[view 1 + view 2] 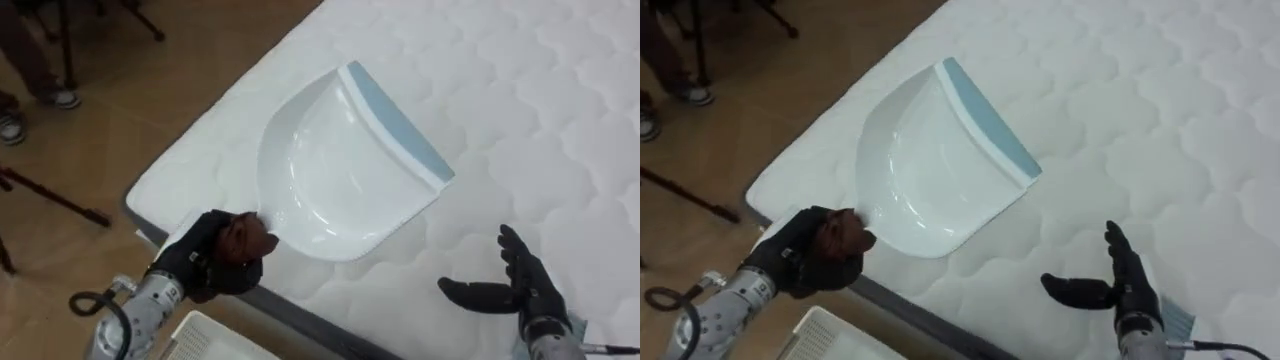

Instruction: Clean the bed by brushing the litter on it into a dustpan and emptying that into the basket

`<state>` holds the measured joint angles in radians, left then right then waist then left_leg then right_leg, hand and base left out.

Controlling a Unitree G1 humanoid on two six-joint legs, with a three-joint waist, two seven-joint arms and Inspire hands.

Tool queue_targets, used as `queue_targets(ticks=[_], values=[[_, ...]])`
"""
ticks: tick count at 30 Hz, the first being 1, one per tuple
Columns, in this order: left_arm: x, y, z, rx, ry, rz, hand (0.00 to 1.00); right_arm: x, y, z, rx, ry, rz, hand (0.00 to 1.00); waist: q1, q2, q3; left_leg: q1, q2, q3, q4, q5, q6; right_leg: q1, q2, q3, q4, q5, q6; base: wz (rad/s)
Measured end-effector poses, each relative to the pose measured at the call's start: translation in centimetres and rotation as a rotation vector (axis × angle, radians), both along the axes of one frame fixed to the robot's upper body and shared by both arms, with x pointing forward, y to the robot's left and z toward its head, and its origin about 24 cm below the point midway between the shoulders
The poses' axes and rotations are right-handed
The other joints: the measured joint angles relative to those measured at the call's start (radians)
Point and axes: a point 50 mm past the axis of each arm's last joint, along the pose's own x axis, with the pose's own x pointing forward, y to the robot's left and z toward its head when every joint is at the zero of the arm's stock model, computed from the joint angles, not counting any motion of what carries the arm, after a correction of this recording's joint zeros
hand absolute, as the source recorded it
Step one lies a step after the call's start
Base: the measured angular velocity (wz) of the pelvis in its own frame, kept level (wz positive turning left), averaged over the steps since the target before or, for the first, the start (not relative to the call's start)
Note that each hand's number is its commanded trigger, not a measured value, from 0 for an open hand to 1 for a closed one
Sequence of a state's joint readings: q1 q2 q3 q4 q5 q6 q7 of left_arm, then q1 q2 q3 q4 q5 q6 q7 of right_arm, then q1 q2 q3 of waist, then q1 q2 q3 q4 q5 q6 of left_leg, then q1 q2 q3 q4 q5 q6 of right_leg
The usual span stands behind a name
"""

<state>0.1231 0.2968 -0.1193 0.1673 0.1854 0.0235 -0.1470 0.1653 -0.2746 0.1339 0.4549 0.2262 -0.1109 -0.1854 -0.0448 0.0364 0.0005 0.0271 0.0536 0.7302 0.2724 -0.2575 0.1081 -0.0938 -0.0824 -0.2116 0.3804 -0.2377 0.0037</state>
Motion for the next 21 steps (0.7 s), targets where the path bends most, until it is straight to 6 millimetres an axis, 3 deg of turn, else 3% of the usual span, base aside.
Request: queue_targets(ticks=[1,2,3,4,5,6,7,8,11,13,14,16,17,21], values=[[-0.2,-0.1,-0.1,-0.003,0.000,0.012,1.00,0.0,0.1,0.0,0.007,-0.001,0.002,0.00,0.000,0.000,-0.0009,0.000,0.000,-0.008,0.002,0.000,-0.001,-0.004,0.003,0.010,0.000,0.003,-0.003,-0.72],[-0.6,-0.2,-0.5,-0.013,0.002,0.038,1.00,0.1,0.3,0.0,0.020,-0.003,0.009,0.00,0.003,0.000,-0.0013,-0.001,-0.007,-0.062,0.004,0.003,-0.005,-0.010,0.011,0.035,0.000,0.008,-0.006,-0.81],[-1.1,-0.4,-0.9,-0.022,0.014,0.057,1.00,0.1,0.6,-0.1,0.032,-0.002,0.019,0.00,0.012,0.000,-0.0014,0.000,-0.023,-0.162,0.005,0.005,-0.008,-0.015,0.024,0.074,0.001,0.015,-0.013,-0.96],[-1.4,-0.5,-1.1,-0.027,0.020,0.067,1.00,0.2,0.8,-0.1,0.035,-0.002,0.024,0.00,0.023,-0.001,-0.0024,0.000,-0.032,-0.218,0.005,0.006,-0.009,-0.021,0.031,0.097,0.004,0.019,-0.018,-1.21],[-1.9,-0.6,-1.5,-0.041,0.031,0.088,1.00,0.3,1.1,-0.1,0.041,-0.003,0.037,0.00,0.038,-0.001,-0.0028,0.000,-0.048,-0.321,0.004,0.007,-0.011,-0.032,0.044,0.131,0.003,0.030,-0.023,-1.33],[-2.0,-0.6,-1.6,-0.056,0.032,0.106,1.00,0.3,1.4,-0.2,0.043,-0.001,0.050,0.00,0.049,-0.003,-0.0027,0.001,-0.055,-0.379,0.003,0.008,-0.014,-0.038,0.050,0.139,-0.001,0.042,-0.026,-1.24],[-2.0,-0.6,-1.6,-0.060,0.028,0.117,1.00,0.3,1.5,-0.3,0.046,0.002,0.055,0.00,0.050,-0.006,-0.0031,0.001,-0.059,-0.403,0.001,0.008,-0.015,-0.042,0.051,0.142,-0.003,0.046,-0.027,-1.06],[-2.0,-0.6,-1.6,-0.072,0.019,0.147,1.00,0.2,1.8,-0.4,0.056,0.004,0.059,0.00,0.052,-0.010,-0.0035,0.001,-0.068,-0.458,-0.001,0.009,-0.017,-0.047,0.058,0.155,-0.006,0.056,-0.029,-0.88],[-2.4,-1.0,-2.2,-0.109,0.020,0.216,1.00,0.2,2.6,-0.5,0.074,0.006,0.071,0.00,0.052,-0.015,-0.0046,0.025,-0.081,-0.544,-0.021,0.010,-0.020,-0.048,0.096,0.230,-0.016,0.076,-0.032,-0.92],[-3.0,-1.1,-2.5,-0.112,0.023,0.239,1.00,0.3,3.0,-0.6,0.073,0.005,0.088,0.00,0.052,-0.018,-0.0071,0.043,-0.081,-0.547,-0.049,0.009,-0.025,-0.053,0.118,0.259,-0.024,0.088,-0.037,-0.91],[-3.4,-1.0,-2.6,-0.111,0.028,0.252,0.95,0.3,3.2,-0.6,0.078,0.008,0.098,0.00,0.049,-0.022,-0.0050,0.053,-0.079,-0.542,-0.063,0.008,-0.028,-0.055,0.126,0.266,-0.029,0.094,-0.040,-0.70],[-3.8,-1.0,-2.8,-0.131,0.036,0.277,0.11,0.2,3.5,-0.7,0.090,0.009,0.105,0.00,0.042,-0.028,-0.0046,0.057,-0.073,-0.536,-0.073,0.008,-0.031,-0.060,0.134,0.260,-0.041,0.106,-0.046,-0.56],[-4.0,-1.0,-2.9,-0.140,0.036,0.291,0.00,0.2,3.6,-0.7,0.095,0.008,0.109,0.00,0.031,-0.032,-0.0032,0.058,-0.068,-0.528,-0.074,0.006,-0.033,-0.062,0.137,0.255,-0.045,0.109,-0.049,-0.31],[-4.3,-1.1,-3.2,-0.147,0.046,0.313,0.00,0.2,3.4,-0.7,0.092,0.007,0.098,0.00,0.013,-0.034,-0.0019,0.058,-0.063,-0.528,-0.075,0.002,-0.039,-0.061,0.157,0.291,-0.056,0.112,-0.053,-0.28]])
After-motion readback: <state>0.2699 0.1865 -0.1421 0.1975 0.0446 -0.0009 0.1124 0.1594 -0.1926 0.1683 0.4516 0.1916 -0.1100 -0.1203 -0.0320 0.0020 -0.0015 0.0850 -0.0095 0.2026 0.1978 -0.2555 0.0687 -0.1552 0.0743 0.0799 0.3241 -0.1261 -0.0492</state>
